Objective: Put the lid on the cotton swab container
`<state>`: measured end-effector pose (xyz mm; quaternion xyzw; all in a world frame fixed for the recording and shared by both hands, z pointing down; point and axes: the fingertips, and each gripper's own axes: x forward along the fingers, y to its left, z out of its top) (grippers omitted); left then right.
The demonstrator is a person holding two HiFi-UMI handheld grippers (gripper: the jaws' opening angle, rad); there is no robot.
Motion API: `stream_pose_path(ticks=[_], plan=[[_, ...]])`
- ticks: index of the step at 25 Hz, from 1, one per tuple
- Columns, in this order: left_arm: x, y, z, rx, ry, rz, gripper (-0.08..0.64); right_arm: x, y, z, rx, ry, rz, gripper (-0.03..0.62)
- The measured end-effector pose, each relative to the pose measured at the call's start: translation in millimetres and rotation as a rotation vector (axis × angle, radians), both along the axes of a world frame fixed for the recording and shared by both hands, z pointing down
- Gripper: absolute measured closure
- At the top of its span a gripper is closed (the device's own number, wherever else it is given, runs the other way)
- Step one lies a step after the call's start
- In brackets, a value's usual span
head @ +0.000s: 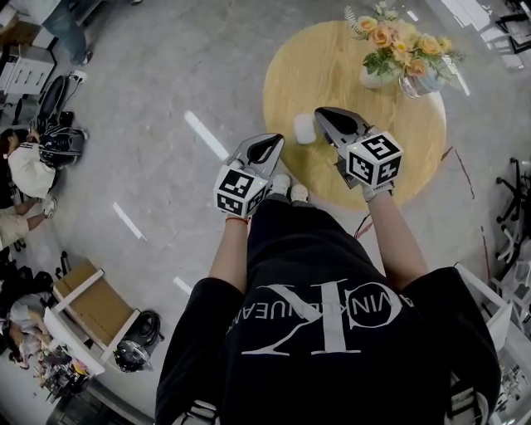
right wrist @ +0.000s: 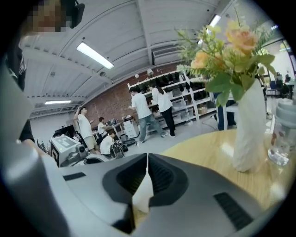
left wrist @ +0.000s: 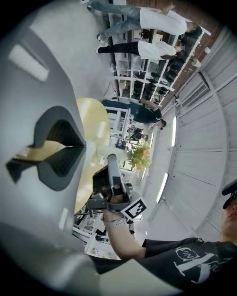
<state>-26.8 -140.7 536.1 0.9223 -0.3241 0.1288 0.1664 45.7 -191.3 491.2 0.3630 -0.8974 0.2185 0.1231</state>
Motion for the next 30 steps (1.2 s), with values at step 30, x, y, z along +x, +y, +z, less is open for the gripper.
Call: stream_pose_path(ticks=[30], plan=[[-73.7,-62.3,-120.5,0.3,-0.003,-0.353,0.548,39.1,-26.9,-110.3,0.352,-0.042,0.129,0.573]])
